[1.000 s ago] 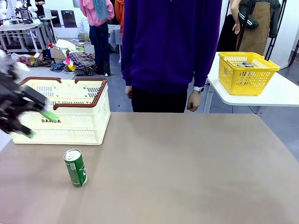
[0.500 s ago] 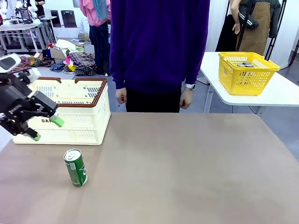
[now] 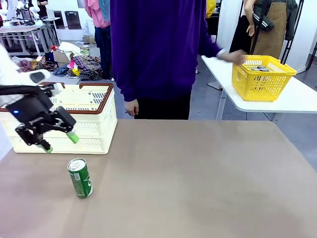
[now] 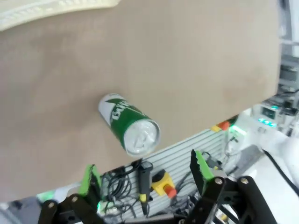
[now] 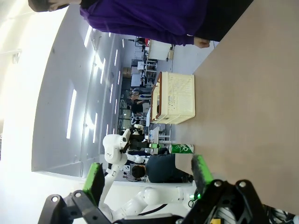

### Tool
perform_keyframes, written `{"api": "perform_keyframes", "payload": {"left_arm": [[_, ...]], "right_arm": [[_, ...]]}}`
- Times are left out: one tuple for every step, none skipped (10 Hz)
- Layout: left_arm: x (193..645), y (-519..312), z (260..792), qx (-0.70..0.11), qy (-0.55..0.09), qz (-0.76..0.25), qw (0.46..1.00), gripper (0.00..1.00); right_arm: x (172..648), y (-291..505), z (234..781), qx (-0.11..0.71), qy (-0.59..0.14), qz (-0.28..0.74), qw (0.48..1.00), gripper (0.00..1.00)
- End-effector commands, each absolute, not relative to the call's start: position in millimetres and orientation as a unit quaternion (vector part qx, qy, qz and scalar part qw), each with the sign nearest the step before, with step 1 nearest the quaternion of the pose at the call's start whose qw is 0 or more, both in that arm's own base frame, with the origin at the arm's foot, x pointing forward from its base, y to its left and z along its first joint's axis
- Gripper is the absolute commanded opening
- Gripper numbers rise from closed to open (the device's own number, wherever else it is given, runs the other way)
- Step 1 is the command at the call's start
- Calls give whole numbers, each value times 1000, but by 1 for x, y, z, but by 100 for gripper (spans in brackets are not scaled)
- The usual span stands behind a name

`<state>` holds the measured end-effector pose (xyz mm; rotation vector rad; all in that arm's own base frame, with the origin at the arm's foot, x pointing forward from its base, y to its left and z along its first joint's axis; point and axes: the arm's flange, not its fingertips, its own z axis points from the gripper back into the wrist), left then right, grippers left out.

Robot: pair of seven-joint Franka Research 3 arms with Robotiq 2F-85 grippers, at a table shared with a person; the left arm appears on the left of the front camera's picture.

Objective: Place the drinks into the Shopping basket.
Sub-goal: Pick up one drink and place it into the Shopping basket.

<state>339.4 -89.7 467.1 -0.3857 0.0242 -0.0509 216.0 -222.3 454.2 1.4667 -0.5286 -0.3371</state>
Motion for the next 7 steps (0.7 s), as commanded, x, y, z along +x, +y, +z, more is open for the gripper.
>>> {"api": "perform_keyframes", "payload": {"left_arm": [[357,-107,474,-124,22,8,992,100],[357,-119,468,-103,-3,33,994,100],[353,-131,461,-73,-22,60,995,100],[347,-144,456,-46,-20,62,997,100],[337,-154,449,-19,67,24,997,100],[356,-136,463,-83,-20,39,996,100],[356,-136,463,-83,-20,39,996,100]], "right_arm": [[217,-223,459,664,-241,-154,691,100],[217,-223,459,664,-241,-154,691,100],[217,-223,459,664,-241,-154,691,100],[217,-223,459,664,-241,-154,691,100],[217,-223,459,664,-241,-154,691,100],[217,-223,459,664,-241,-154,691,100],[217,-223,459,664,-241,-154,691,100]]}}
